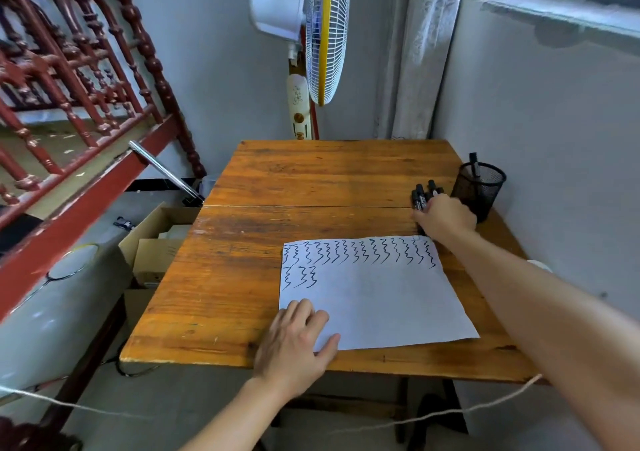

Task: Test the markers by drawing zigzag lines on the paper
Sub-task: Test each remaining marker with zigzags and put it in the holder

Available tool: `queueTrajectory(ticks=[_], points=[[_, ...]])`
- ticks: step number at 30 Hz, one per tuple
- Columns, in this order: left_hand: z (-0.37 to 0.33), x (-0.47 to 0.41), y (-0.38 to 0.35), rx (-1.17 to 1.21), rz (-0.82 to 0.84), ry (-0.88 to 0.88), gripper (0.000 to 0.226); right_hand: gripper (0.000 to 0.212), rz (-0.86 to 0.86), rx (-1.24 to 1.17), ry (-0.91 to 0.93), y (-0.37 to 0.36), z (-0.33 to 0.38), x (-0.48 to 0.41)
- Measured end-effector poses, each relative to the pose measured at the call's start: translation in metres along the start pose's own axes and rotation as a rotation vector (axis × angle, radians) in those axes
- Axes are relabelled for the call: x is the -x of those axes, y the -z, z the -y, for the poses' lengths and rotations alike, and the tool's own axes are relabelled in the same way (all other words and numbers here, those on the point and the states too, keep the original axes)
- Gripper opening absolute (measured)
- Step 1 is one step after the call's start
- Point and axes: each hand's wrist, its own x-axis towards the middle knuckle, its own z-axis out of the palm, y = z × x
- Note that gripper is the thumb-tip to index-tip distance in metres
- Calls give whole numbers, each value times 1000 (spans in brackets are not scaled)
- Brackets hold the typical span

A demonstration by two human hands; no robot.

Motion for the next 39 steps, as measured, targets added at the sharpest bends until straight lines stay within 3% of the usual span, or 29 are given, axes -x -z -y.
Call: queueTrajectory(ticks=[6, 8, 12, 16, 20, 23, 27, 29, 32, 36, 39], points=[[0, 1, -2, 22, -14, 1, 29, 22, 27, 86, -50, -18, 3, 5], [1, 1, -2, 21, -6, -5, 29, 30, -1, 33, -47, -7, 5, 10], [0, 0, 4, 65, 20, 27, 34, 29, -93, -167, 70, 22, 9, 50], [-8, -2, 19, 84, 91, 74, 35, 22, -255, -132, 198, 45, 3, 106], [-19, 1, 40, 16, 217, 108, 39, 22, -459, -188, 201, 75, -11, 122], [-26, 7, 51, -36, 296, 128, 44, 21, -478, -305, 190, 103, -13, 136], [-36, 13, 60, 128, 295, 212, 50, 14, -308, -560, 208, 121, -10, 167], [-46, 16, 71, 338, 182, 270, 57, 12, -103, -730, 250, 121, -9, 184], [-63, 21, 91, 454, 12, 191, 63, 11, 130, -886, 244, 117, -8, 212], [-69, 44, 105, 411, -116, 3, 29, 14, 327, -1061, 183, 110, 1, 249], [-70, 64, 109, 377, -149, -69, 27, 21, 388, -1214, 129, 103, 9, 275]])
